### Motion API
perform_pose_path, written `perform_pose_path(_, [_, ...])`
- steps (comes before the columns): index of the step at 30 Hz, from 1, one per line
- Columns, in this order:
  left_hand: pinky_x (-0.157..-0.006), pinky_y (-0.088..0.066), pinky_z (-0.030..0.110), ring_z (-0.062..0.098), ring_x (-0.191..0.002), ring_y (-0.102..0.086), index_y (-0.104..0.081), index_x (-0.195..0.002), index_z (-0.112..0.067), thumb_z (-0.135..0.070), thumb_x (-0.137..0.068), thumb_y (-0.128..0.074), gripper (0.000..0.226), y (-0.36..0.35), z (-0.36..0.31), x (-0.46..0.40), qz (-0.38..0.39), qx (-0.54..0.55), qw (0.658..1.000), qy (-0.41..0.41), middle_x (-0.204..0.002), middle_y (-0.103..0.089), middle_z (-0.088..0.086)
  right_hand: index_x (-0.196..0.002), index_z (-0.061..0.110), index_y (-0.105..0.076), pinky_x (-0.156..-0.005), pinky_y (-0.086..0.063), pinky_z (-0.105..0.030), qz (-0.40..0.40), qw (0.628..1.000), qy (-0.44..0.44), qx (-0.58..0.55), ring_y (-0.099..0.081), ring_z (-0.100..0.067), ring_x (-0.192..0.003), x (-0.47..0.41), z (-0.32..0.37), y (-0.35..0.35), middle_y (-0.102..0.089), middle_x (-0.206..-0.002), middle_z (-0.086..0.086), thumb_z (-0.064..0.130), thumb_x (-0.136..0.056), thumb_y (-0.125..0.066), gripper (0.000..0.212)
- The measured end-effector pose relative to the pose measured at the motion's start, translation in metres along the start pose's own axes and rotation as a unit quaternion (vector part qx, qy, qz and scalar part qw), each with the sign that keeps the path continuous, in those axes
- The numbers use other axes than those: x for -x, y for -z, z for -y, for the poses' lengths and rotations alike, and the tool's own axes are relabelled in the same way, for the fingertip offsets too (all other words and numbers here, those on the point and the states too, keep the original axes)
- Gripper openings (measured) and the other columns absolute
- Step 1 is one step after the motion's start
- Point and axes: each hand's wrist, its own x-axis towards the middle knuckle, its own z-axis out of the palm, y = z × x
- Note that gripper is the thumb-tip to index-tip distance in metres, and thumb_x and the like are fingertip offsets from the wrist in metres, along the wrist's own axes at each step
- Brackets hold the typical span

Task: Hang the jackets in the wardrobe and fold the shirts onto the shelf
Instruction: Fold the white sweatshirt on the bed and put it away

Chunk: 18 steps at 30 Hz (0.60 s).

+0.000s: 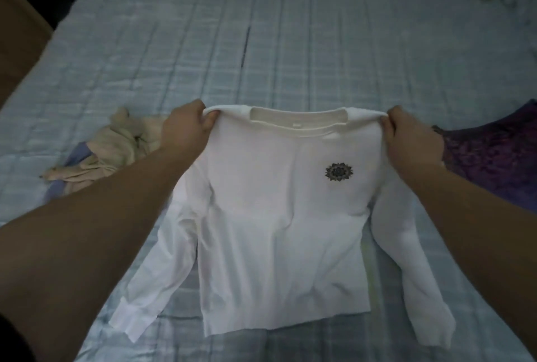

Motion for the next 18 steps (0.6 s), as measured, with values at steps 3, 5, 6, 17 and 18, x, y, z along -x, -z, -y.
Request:
perform_pose_path(3, [-0.075,-0.042,0.042,0.038,-0.091,-0.059,-0.054,-0.088,-0.014,-0.046,-0.098,-0.05,0.033,-0.043,0.018,-0.026,0.007,-0.004,1.0,0.006,-0.089,-0.063,0.017,-0.089,0.019,-0.038,-0.064,-0.038,-0.039,0.017,1.0,0.0,0.009,-0.059,-0.037,-0.079,-0.03,0.003,-0.054,-0.059,-0.087,-0.013,0.047,-0.102,-0.029,0.033])
perform_pose_path(5, [-0.075,-0.041,0.041,0.038,-0.091,-0.059,-0.053,-0.088,-0.014,-0.044,-0.099,-0.048,0.033,-0.071,0.025,-0.043,0.014,-0.003,1.0,0.014,-0.09,-0.063,0.017,-0.089,0.019,-0.037,-0.063,-0.037,-0.038,0.016,1.0,0.001,0.016,-0.06,-0.036,-0.078,-0.048,0.003,-0.089,-0.059,-0.086,-0.013,0.046,-0.103,-0.03,0.031])
perform_pose_path(6, [-0.074,-0.04,0.041,0.039,-0.091,-0.059,-0.052,-0.086,-0.013,-0.044,-0.099,-0.047,0.034,-0.086,0.029,-0.05,0.016,-0.013,1.0,0.011,-0.089,-0.063,0.017,-0.09,0.019,-0.038,-0.063,-0.037,-0.037,0.013,1.0,0.0,0.02,-0.06,-0.036,-0.078,-0.056,0.003,-0.106,-0.059,-0.086,-0.013,0.045,-0.103,-0.03,0.03])
perform_pose_path(17, [-0.073,-0.046,0.044,0.04,-0.09,-0.06,-0.053,-0.087,-0.013,-0.051,-0.096,-0.044,0.04,-0.188,0.058,-0.131,0.015,-0.111,0.994,-0.001,-0.09,-0.063,0.016,-0.09,0.021,-0.04,-0.065,-0.039,-0.037,0.042,0.999,0.014,0.029,-0.058,-0.033,-0.077,-0.125,-0.004,-0.22,-0.058,-0.085,-0.006,0.046,-0.103,-0.027,0.032])
perform_pose_path(18, [-0.074,-0.045,0.043,0.039,-0.091,-0.06,-0.054,-0.088,-0.013,-0.051,-0.096,-0.044,0.04,-0.193,0.057,-0.138,0.023,-0.129,0.991,0.001,-0.092,-0.063,0.016,-0.089,0.021,-0.04,-0.064,-0.039,-0.037,0.044,0.999,0.016,0.029,-0.056,-0.031,-0.074,-0.129,-0.005,-0.227,-0.057,-0.084,-0.005,0.046,-0.103,-0.027,0.031])
